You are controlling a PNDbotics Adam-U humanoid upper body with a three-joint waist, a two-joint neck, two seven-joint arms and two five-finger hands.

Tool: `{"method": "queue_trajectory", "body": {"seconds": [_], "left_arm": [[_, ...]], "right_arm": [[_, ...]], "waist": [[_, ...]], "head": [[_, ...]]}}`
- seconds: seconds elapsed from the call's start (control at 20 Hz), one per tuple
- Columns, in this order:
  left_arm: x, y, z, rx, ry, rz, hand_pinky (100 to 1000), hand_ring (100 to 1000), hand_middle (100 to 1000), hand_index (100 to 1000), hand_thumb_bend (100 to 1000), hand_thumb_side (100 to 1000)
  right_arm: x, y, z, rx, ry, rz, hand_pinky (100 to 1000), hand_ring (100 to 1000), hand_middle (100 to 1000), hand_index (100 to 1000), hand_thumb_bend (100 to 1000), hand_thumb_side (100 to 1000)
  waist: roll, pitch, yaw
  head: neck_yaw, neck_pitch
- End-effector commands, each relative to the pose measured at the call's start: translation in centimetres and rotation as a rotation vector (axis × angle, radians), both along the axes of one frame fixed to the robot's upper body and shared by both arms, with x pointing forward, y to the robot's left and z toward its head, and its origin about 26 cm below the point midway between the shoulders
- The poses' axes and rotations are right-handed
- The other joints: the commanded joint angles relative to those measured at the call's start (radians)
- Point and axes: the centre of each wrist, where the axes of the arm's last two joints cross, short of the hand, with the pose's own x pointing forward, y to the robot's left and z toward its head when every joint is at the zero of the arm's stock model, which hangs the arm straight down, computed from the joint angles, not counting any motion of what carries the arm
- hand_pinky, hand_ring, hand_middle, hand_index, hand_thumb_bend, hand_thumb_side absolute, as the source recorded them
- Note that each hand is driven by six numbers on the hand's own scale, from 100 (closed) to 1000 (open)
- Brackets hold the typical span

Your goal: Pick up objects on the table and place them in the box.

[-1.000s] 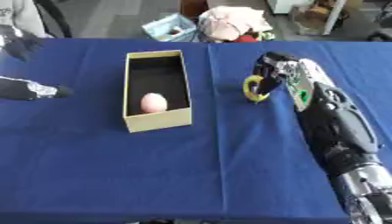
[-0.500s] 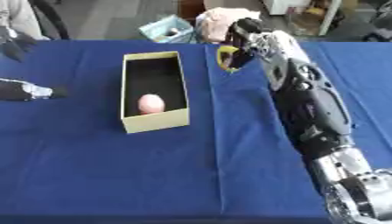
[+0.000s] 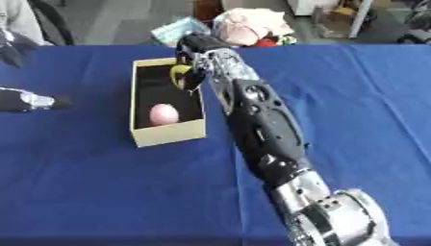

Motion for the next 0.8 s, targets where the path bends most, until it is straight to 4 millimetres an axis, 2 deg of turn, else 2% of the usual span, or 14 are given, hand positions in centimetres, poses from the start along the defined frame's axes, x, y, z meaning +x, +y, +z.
{"method": "queue_trajectory", "body": {"seconds": [0.05,0.1,0.15,0.2,0.3,0.4,0.55,0.8], "left_arm": [[0.0,-0.2,1.2,0.008,-0.033,-0.018,555,479,529,694,996,454],[0.0,-0.2,1.2,0.008,-0.033,-0.019,555,479,529,694,997,454],[0.1,-0.2,1.2,0.008,-0.033,-0.02,555,479,529,694,998,454],[0.1,-0.2,1.2,0.008,-0.033,-0.021,555,479,529,694,1000,454],[0.1,-0.2,1.1,0.007,-0.032,-0.02,555,479,529,694,1000,456],[0.0,-0.1,1.0,0.007,-0.029,-0.018,555,479,529,694,1000,455],[0.0,0.0,1.0,0.006,-0.028,-0.011,555,478,529,693,1000,455],[-0.1,0.2,0.8,0.005,-0.023,-0.006,554,478,529,693,1000,456]], "right_arm": [[-1.2,2.5,0.2,-0.031,-0.019,0.044,727,572,499,397,139,100],[-1.5,3.0,-0.2,-0.049,-0.008,0.058,733,589,520,449,193,133],[-1.8,3.4,-0.6,-0.07,0.003,0.074,741,614,553,529,302,287],[-2.1,3.8,-1.0,-0.091,0.012,0.088,748,635,581,596,348,351],[-2.4,4.1,-1.4,-0.127,0.021,0.109,756,675,637,728,413,417],[-2.4,4.1,-1.4,-0.142,0.009,0.121,761,700,681,799,454,419],[-2.0,3.5,-0.4,-0.129,-0.036,0.124,770,721,735,859,492,439],[-1.1,1.9,2.6,-0.078,-0.128,0.114,775,728,757,877,532,495]], "waist": [[0.008,-0.011,0.003],[0.008,-0.01,0.003],[0.009,-0.01,0.004],[0.009,-0.01,0.004],[0.009,-0.01,0.003],[0.009,-0.01,0.002],[0.008,-0.011,-0.001],[0.006,-0.014,-0.006]], "head": [[-0.005,0.003],[-0.005,0.002],[-0.006,0.002],[-0.007,0.001],[-0.006,0.001],[-0.003,0.0],[-0.001,-0.001],[-0.002,-0.001]]}}
